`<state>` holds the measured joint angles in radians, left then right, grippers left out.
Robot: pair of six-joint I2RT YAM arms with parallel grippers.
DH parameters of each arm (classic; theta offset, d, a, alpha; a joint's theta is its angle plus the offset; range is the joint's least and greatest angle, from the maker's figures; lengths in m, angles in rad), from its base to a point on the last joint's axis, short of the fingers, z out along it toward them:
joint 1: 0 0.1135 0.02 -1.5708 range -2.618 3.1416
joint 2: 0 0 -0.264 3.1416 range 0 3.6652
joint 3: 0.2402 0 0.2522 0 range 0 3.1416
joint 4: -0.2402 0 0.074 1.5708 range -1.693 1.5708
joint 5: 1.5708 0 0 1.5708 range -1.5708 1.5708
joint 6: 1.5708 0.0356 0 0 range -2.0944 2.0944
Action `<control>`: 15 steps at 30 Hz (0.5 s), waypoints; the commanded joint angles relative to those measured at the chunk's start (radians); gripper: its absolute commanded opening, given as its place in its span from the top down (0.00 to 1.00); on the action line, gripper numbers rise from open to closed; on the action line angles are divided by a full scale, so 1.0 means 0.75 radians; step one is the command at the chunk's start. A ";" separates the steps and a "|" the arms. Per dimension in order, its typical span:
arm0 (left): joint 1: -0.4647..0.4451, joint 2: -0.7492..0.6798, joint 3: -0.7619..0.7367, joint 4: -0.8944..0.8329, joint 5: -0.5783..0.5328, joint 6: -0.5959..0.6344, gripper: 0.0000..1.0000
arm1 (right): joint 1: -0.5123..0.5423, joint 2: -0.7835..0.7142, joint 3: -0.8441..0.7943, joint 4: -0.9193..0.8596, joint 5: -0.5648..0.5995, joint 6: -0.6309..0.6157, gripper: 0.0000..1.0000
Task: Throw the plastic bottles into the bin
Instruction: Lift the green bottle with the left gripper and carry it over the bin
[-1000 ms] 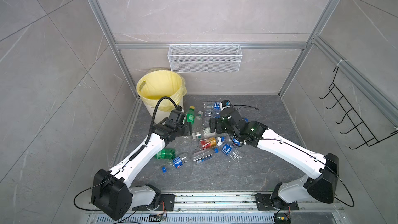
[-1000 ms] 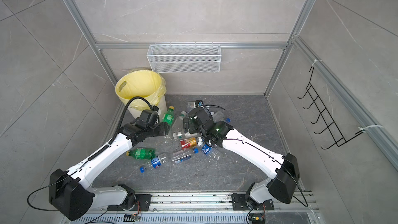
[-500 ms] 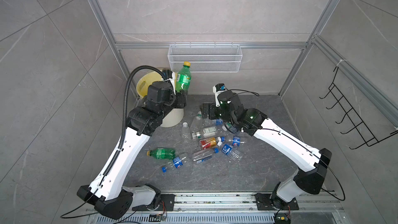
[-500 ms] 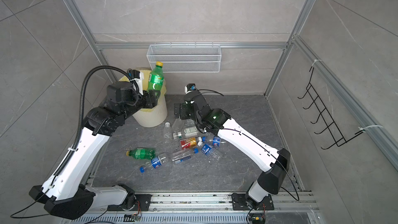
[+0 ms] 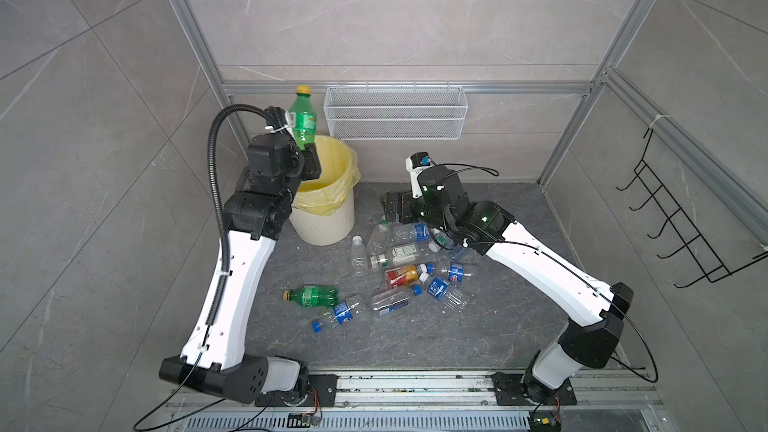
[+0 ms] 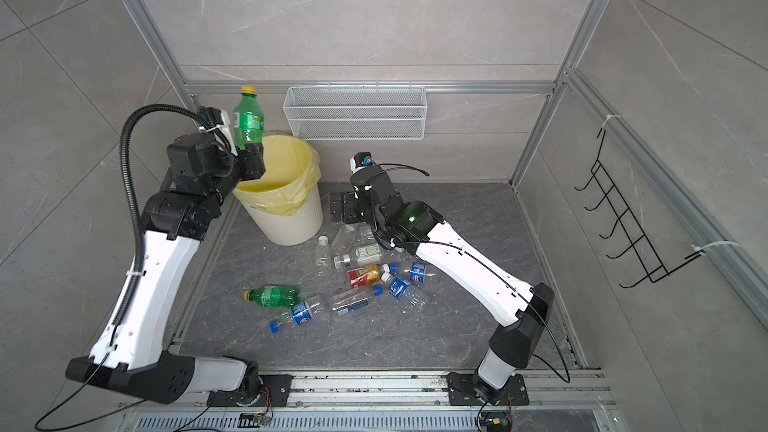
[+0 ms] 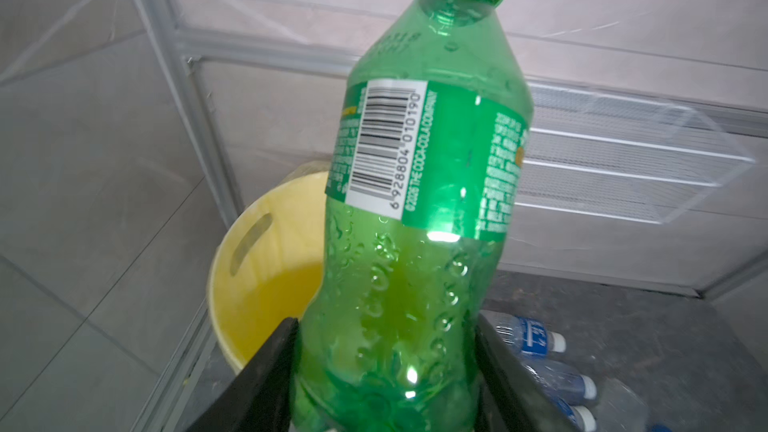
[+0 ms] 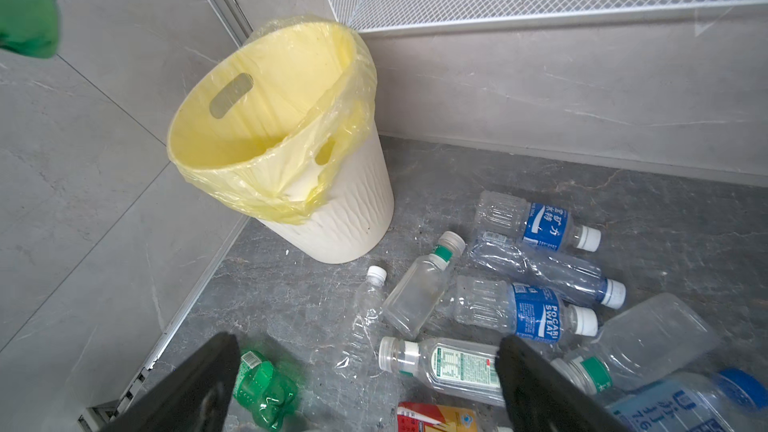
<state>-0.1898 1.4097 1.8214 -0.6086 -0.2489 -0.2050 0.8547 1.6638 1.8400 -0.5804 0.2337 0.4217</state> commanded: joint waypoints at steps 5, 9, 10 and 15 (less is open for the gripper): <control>0.098 0.096 0.071 -0.144 0.242 -0.127 0.15 | -0.004 -0.046 -0.061 -0.028 -0.018 0.000 0.00; 0.098 0.054 0.039 -0.143 0.242 -0.140 0.00 | -0.004 -0.059 -0.096 -0.015 -0.025 0.012 0.00; 0.098 0.045 0.035 -0.145 0.245 -0.140 0.00 | -0.004 -0.060 -0.105 -0.012 -0.029 0.015 0.00; 0.098 0.020 0.018 -0.171 0.257 -0.134 0.00 | -0.004 -0.062 -0.130 -0.003 -0.040 0.031 0.00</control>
<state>-0.1181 1.4574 1.8244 -0.7265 -0.0792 -0.2958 0.8539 1.6520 1.7596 -0.5869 0.2157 0.4263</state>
